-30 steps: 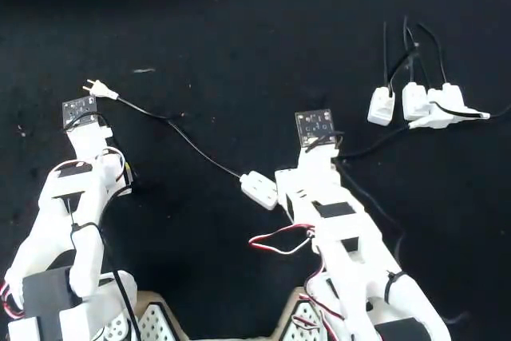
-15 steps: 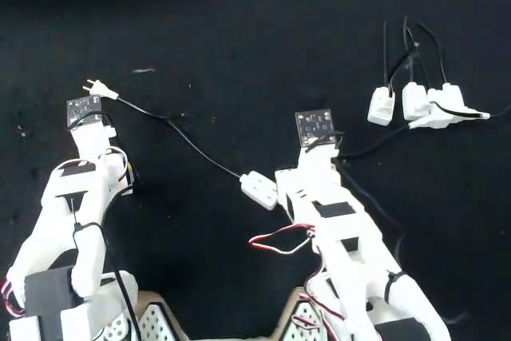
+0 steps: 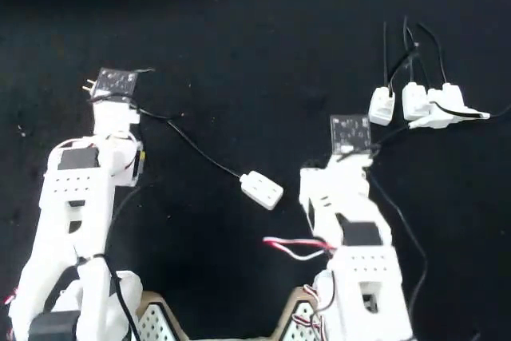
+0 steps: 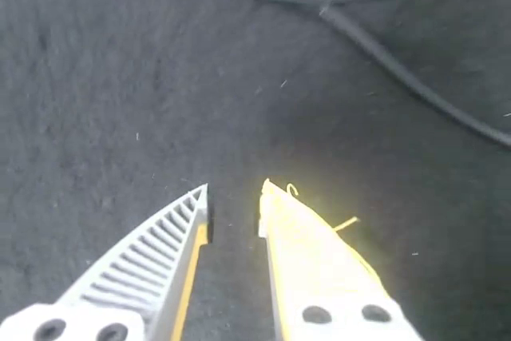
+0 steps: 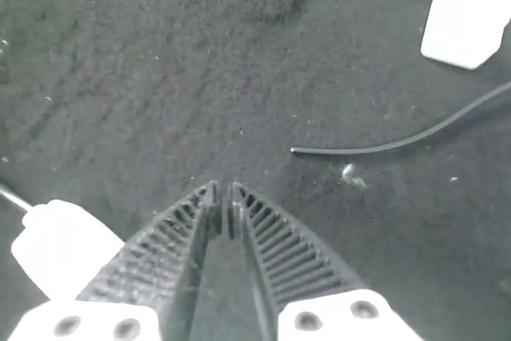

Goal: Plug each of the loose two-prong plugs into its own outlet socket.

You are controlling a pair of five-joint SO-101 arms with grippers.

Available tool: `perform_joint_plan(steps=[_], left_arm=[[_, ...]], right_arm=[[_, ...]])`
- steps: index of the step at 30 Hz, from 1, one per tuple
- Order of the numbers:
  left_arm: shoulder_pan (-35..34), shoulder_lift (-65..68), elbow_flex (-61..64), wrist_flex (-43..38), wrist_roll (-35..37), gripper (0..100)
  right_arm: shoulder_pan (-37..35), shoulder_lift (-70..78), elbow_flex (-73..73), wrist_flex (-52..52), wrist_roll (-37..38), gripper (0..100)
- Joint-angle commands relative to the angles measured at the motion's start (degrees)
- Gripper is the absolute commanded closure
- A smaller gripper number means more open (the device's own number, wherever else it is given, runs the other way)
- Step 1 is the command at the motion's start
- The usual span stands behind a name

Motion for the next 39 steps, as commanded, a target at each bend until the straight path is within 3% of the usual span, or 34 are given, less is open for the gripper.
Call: perform_joint_plan(steps=[1,9,16,24,30,39], left_arm=[[3.82,-2.37,-5.85,2.46,0.62,88],[10.42,-2.29,-6.2,3.08,10.81,70],[14.81,0.88,-3.56,-5.01,12.13,73],[19.82,18.9,-11.38,-6.24,12.75,72],[23.34,29.27,-18.95,-6.15,20.13,72],[29.85,34.2,-21.41,-6.24,36.57,72]], right_arm=[[1.49,-10.07,1.63,3.16,1.67,98.3],[1.23,-28.88,5.41,15.12,3.78,98.3],[1.49,-41.01,6.46,23.21,3.87,98.3],[1.58,-40.22,6.29,23.12,3.87,98.3],[1.49,-40.31,6.37,23.12,3.87,98.3],[1.49,-40.31,6.37,23.03,3.87,98.3]])
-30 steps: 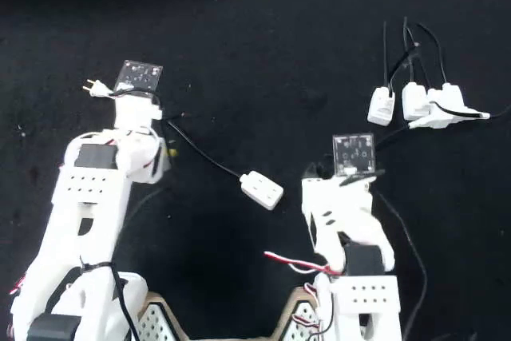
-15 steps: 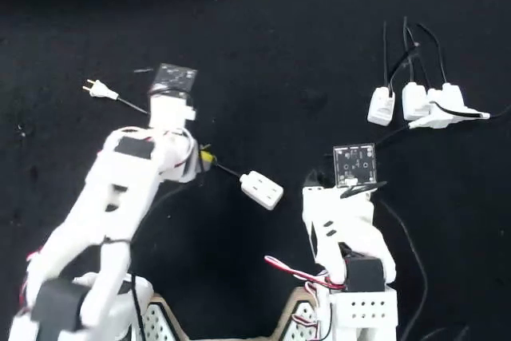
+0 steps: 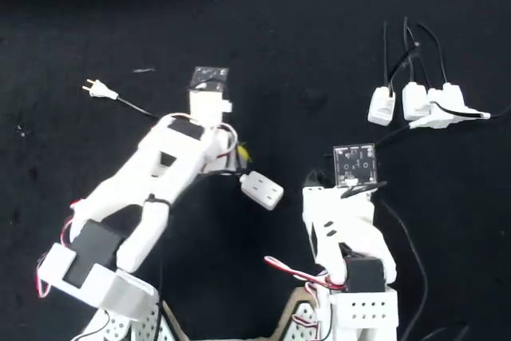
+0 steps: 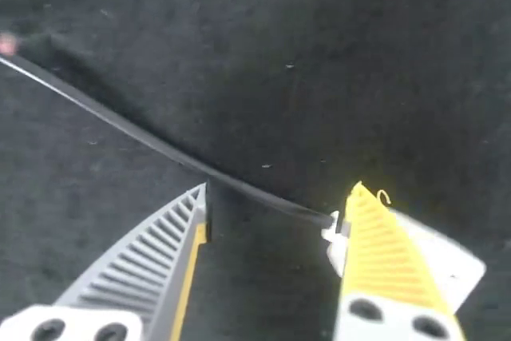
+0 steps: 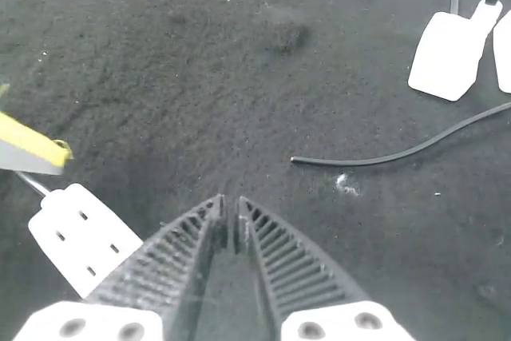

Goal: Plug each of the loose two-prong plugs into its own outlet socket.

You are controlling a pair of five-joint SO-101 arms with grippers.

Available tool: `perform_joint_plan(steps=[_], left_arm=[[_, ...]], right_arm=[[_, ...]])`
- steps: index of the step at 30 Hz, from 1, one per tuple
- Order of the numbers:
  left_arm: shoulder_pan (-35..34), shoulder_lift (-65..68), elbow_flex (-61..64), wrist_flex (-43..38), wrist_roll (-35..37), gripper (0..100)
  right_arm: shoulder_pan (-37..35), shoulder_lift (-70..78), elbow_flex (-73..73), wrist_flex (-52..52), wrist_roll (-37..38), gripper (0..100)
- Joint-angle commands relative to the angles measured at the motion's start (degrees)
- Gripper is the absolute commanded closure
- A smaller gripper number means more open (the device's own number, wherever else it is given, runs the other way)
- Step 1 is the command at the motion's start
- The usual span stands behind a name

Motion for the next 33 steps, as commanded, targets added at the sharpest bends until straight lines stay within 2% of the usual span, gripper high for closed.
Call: perform_joint_plan(steps=[1,12,16,19,24,33], left_arm=[[1.89,0.79,-3.38,-0.88,4.92,72],[1.27,3.96,-1.54,-0.79,4.66,73],[1.27,3.43,0.04,-0.79,-1.23,73],[0.04,3.43,1.19,-0.79,-4.92,79],[-5.05,3.34,3.91,-0.09,-8.26,97],[-21.41,3.34,-7.16,19.52,-8.62,97]], right_arm=[[1.32,-5.41,-0.84,0.18,0.7,98.3],[1.32,-5.41,-0.84,0.18,0.7,98.3],[1.32,-5.41,-0.84,0.18,0.7,98.3],[1.32,-5.41,-0.84,0.18,0.7,98.3],[1.32,-5.41,-0.84,0.18,0.7,98.3],[1.05,-5.41,-0.84,0.18,0.7,98.3]])
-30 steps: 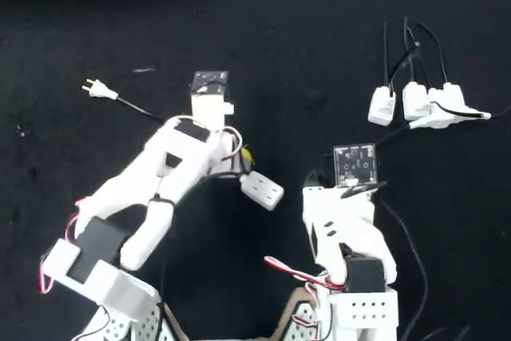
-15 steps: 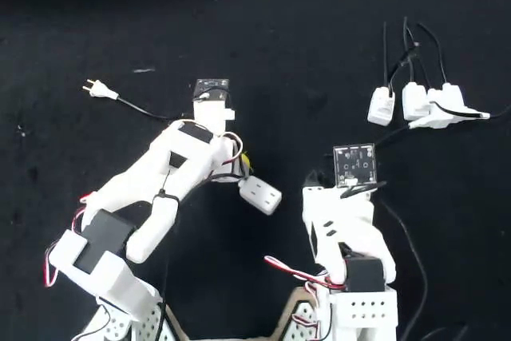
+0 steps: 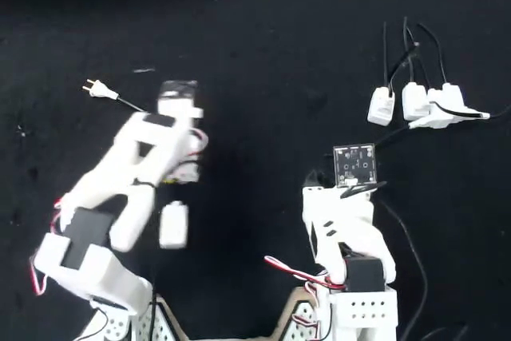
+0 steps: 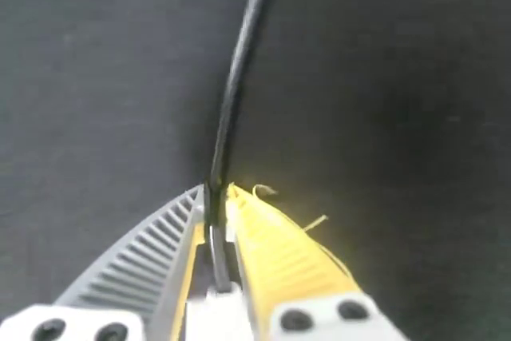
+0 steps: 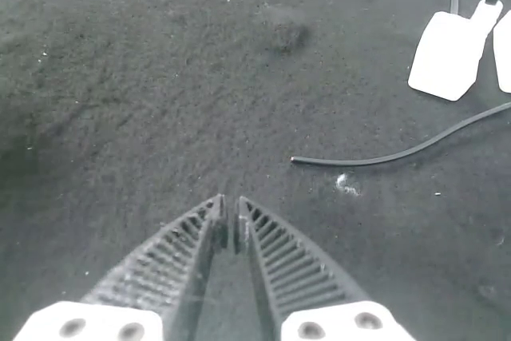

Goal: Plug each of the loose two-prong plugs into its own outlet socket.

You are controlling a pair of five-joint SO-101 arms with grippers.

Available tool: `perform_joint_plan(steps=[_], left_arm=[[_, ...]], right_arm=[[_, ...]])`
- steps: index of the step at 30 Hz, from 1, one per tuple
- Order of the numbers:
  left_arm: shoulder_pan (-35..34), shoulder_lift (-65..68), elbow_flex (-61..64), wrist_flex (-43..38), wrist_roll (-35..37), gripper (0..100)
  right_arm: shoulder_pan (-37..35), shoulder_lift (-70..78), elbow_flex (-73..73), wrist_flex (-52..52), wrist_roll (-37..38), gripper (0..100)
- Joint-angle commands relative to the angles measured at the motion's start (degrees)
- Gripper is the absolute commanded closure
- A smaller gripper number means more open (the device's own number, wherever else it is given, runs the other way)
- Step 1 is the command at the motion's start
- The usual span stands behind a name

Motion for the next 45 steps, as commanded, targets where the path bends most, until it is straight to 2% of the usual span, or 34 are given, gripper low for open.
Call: perform_joint_plan(steps=[1,8,11,14,17,22,26,31,38,45], left_arm=[[-7.6,-0.88,-6.73,6.86,-2.02,97],[-13.05,-0.79,-12.18,13.36,-12.04,97],[-15.34,-0.62,-13.49,13.98,-18.55,96],[-15.6,-0.7,-13.05,13.98,-24.97,86],[-15.52,-0.79,-13.76,13.89,-24.97,76],[-16.75,-0.88,-18.86,18.55,-25.58,79],[-22.81,-0.88,-23.87,24.7,-30.59,79],[-32.31,-0.88,-24.22,30.15,-42.81,79],[-42.59,-0.88,-15.43,21.27,-49.32,79],[-42.51,-0.88,-4.26,16.35,-49.85,79]], right_arm=[[1.05,-5.41,-0.84,0.18,0.7,98.3],[1.05,-5.41,-0.84,0.18,0.7,98.3],[1.05,-5.41,-0.84,0.18,0.7,98.3],[1.05,-5.41,-0.84,0.26,0.7,98.3],[1.05,-5.41,-0.84,0.26,0.7,98.3],[1.23,-5.41,-0.75,0.53,0.79,98.3],[1.23,-5.41,-0.75,0.53,0.79,98.3],[1.05,-5.41,-0.75,0.26,0.79,98.3],[0.97,-5.41,-0.84,0.18,0.79,98.3],[0.97,-5.41,-0.84,0.18,0.79,98.3]])
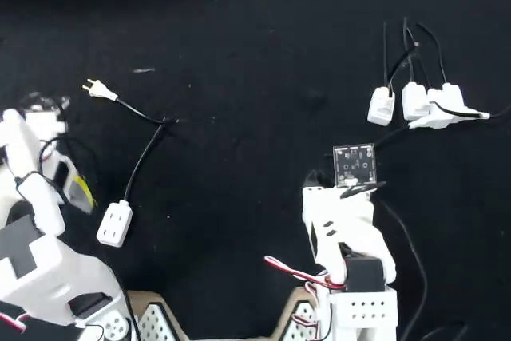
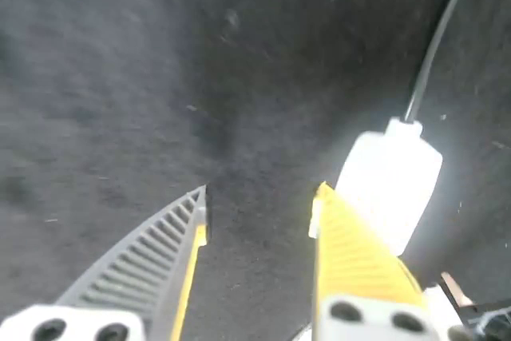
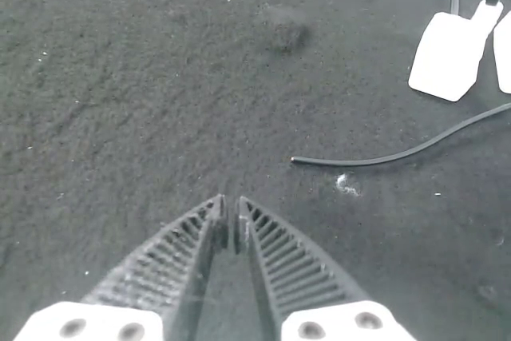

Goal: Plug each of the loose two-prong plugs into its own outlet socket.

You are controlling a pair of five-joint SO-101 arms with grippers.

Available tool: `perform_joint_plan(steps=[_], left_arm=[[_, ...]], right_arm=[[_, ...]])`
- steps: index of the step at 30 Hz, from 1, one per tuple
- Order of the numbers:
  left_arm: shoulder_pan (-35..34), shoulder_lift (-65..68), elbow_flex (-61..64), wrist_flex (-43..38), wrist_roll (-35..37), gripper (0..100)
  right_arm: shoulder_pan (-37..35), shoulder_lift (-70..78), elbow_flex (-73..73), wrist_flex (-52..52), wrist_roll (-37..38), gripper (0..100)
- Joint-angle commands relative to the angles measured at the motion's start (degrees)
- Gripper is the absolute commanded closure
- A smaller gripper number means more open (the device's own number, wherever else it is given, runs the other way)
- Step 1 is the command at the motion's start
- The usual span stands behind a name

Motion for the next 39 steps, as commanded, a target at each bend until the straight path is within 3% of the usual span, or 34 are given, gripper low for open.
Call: perform_joint_plan(steps=[1,6,12,19,28,34,39], left_arm=[[1.45,-0.88,2.68,-1.85,-0.88,79],[6.29,-5.01,8.13,-0.7,-0.7,79],[15.43,-22.77,20.09,-2.02,-0.09,79],[32.48,-37.63,37.76,-15.21,12.75,79],[36.0,-39.65,33.63,-13.36,21.71,79],[42.95,-34.99,34.07,-21.27,30.42,79],[48.92,-29.54,30.64,-14.77,30.42,79]], right_arm=[[0.97,-5.41,-0.92,0.18,0.53,98.3],[0.97,-5.41,-0.92,0.18,0.53,98.3],[0.97,-5.41,-0.92,0.18,0.53,98.3],[0.97,-5.41,-0.75,0.26,0.53,98.3],[0.97,-5.41,-0.4,0.18,0.53,98.3],[0.97,-5.41,-0.4,0.18,0.53,98.3],[0.97,-5.41,-0.31,0.18,0.53,98.3]])
